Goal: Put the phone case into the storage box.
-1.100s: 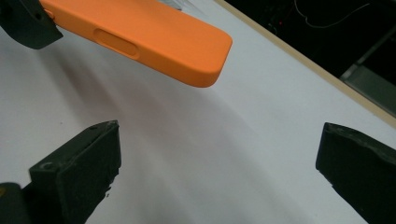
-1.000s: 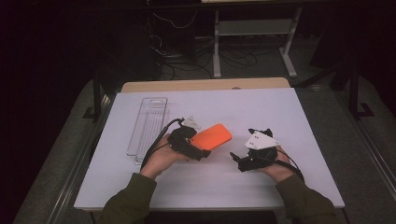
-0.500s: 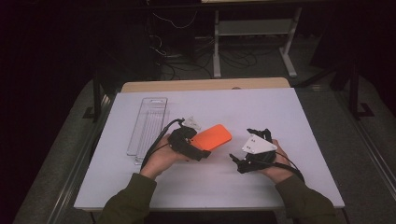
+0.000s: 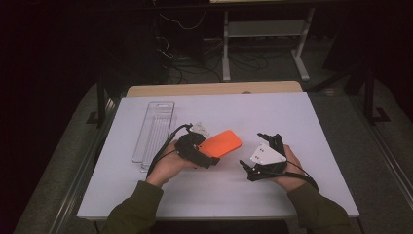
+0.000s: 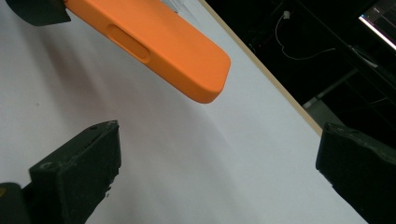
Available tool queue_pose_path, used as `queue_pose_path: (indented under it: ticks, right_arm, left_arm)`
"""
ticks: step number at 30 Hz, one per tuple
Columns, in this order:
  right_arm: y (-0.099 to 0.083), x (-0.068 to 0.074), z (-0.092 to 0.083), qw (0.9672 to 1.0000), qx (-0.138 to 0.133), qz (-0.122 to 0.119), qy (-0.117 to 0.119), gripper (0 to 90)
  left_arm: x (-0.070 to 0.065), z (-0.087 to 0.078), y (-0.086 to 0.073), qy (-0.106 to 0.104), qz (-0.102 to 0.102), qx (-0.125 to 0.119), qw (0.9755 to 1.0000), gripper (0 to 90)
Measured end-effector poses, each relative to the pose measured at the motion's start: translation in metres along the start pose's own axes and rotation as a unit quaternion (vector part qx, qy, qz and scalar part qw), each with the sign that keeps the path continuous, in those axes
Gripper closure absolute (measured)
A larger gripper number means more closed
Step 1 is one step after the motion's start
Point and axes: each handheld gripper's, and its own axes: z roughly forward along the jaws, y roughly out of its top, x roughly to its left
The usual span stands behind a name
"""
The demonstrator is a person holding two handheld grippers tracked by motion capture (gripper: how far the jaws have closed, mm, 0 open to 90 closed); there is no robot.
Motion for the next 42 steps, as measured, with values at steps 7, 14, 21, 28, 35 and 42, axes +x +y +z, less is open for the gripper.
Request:
queue_pose_path:
  ticks: [7,14,21,28,35,42]
  right_arm:
    - [0.002,0.003,-0.001,0.9993,-0.005,-0.033,-0.017,0.0]
    - [0.005,0.008,-0.002,0.9971,-0.009,-0.069,-0.032,0.0]
    - [0.006,0.012,-0.002,0.9943,-0.01,-0.096,-0.047,0.0]
    - [0.008,0.017,-0.002,0.989,-0.008,-0.137,-0.054,0.0]
    - [0.011,0.023,-0.002,0.9804,-0.011,-0.183,-0.073,0.0]
    - [0.012,0.027,-0.003,0.973,-0.008,-0.216,-0.081,0.0]
  left_arm:
    - [-0.001,0.0,0.0,-0.001,-0.005,-0.006,1.0,15.2]
    - [-0.001,0.001,0.0,0.0,-0.007,-0.008,0.9999,15.3]
    - [-0.002,0.001,0.0,0.001,-0.006,-0.007,1.0,15.2]
    - [-0.002,0.001,0.0,0.001,-0.002,-0.005,1.0,15.3]
    - [-0.003,0.001,0.0,-0.002,-0.004,-0.002,1.0,15.3]
    - [-0.002,0.0,0.0,0.0,0.01,0.012,0.9999,15.3]
